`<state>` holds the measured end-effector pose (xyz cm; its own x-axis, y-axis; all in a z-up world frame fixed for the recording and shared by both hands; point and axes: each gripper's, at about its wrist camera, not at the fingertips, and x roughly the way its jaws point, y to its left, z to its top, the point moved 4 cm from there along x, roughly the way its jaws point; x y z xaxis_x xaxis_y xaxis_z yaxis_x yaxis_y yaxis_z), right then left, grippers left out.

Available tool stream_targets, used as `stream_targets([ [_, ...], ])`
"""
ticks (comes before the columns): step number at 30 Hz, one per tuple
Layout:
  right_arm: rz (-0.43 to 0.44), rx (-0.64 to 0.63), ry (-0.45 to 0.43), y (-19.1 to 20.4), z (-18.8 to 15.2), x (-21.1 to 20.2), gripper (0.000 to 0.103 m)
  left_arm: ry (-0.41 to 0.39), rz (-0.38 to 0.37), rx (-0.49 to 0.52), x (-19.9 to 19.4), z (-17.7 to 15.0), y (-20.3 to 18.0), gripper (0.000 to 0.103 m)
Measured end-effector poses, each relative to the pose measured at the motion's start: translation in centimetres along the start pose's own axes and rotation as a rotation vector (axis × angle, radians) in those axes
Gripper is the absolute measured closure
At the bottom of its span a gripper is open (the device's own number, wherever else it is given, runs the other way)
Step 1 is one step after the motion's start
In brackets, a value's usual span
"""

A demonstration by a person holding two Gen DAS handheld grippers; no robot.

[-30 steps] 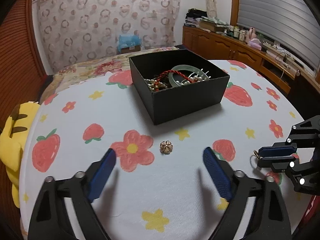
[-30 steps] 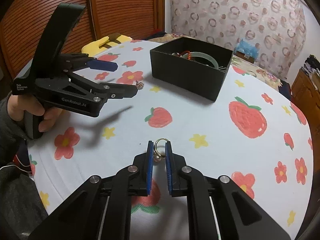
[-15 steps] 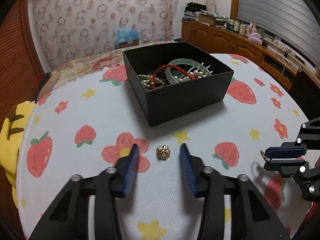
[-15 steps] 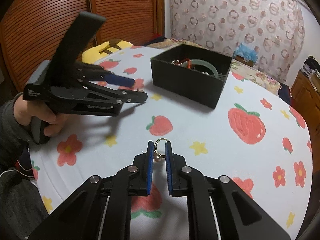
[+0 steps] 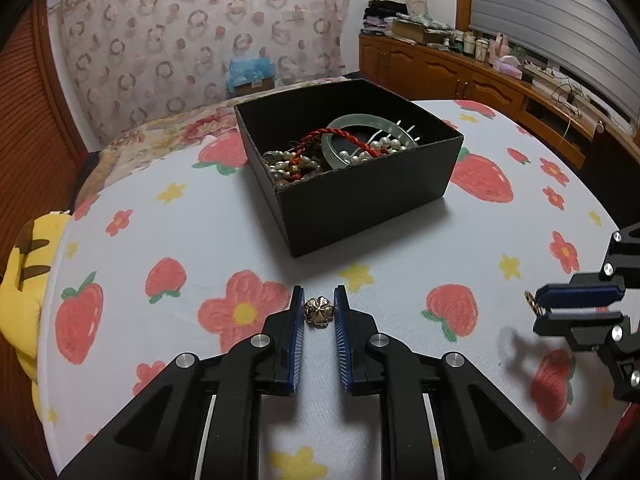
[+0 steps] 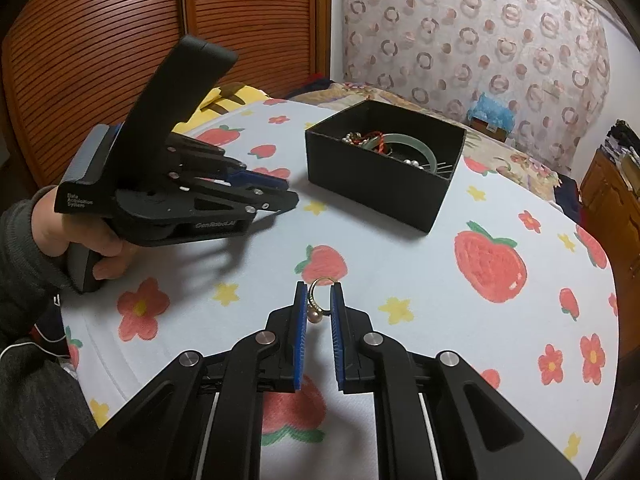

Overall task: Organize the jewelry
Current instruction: 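Grasp the gold flower earring with the left tool while the right tool holds the ring, then carry the earring and ring into the black box and open both tools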

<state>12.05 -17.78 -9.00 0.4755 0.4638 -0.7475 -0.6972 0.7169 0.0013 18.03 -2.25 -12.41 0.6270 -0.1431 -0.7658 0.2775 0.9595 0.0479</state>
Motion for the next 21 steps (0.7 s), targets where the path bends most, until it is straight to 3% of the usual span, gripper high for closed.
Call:
stream_targets([
  [6, -0.018, 0.007, -0.021, -1.0, 1.3, -0.4, 0.090, -0.036, -0.007, -0.014, -1.4, 0.5, 0.2, 0.089],
  [21, -0.071, 0.047, -0.057, -6.0, 9.5, 2.0, 0.090, -0.127, 0.003, -0.021, -3.6, 4.7, 0.8, 0.089],
])
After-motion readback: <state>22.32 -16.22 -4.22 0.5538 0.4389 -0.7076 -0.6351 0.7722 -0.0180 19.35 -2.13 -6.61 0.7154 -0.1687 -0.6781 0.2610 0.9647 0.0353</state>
